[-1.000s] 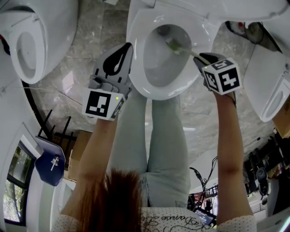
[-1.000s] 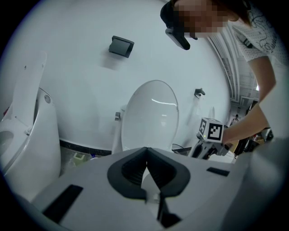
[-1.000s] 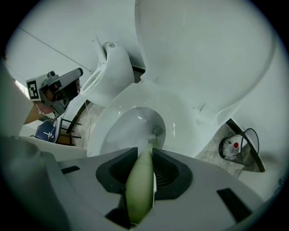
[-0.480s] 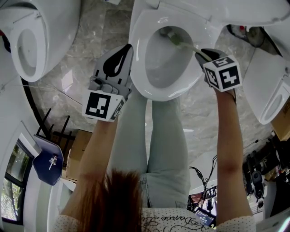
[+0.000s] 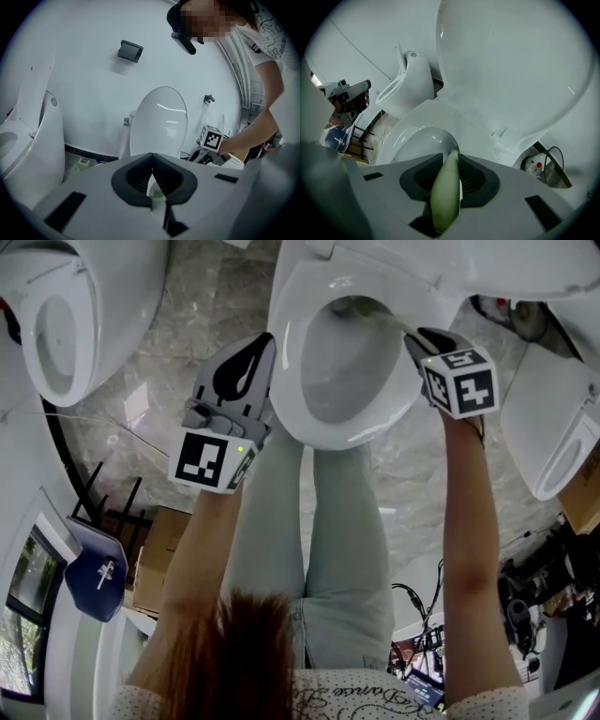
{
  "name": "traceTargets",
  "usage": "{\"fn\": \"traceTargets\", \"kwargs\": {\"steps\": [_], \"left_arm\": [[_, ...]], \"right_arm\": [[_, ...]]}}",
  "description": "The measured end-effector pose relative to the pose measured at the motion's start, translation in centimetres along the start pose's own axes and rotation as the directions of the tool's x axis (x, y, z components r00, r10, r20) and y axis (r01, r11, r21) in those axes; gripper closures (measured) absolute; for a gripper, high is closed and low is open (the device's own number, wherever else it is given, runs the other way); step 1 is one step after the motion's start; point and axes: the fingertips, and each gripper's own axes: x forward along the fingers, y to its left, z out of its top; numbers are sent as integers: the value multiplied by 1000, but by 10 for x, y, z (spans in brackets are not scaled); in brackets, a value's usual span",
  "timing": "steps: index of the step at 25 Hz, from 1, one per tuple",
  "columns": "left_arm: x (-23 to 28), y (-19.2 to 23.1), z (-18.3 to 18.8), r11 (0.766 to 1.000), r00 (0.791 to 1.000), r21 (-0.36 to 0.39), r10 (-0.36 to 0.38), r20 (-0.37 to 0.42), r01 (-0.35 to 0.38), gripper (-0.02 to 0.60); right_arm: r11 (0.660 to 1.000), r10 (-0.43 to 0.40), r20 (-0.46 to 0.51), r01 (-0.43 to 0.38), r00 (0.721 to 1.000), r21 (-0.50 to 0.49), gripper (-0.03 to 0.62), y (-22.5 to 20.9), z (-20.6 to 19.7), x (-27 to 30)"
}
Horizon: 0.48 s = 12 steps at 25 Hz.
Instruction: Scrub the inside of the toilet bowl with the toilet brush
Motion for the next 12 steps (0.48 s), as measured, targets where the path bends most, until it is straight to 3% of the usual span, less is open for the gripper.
{"fn": "traceTargets", "kwargs": {"steps": [4,8,12], "left_arm": [[-1,5,-2,1000,1000,-1,7,-2,-7,578],[-1,5,-3,1000,1000,-3,7,-2,-7,578],[0,5,-2,1000,1000,-2,5,-1,-5,578]], "right_arm": [[987,23,70,-33,997,157,480,-8,0,2],[929,49,161,-104,986,354,480,-15,0,4],[894,60,203,-143,977,424,480,-13,1,8]]}}
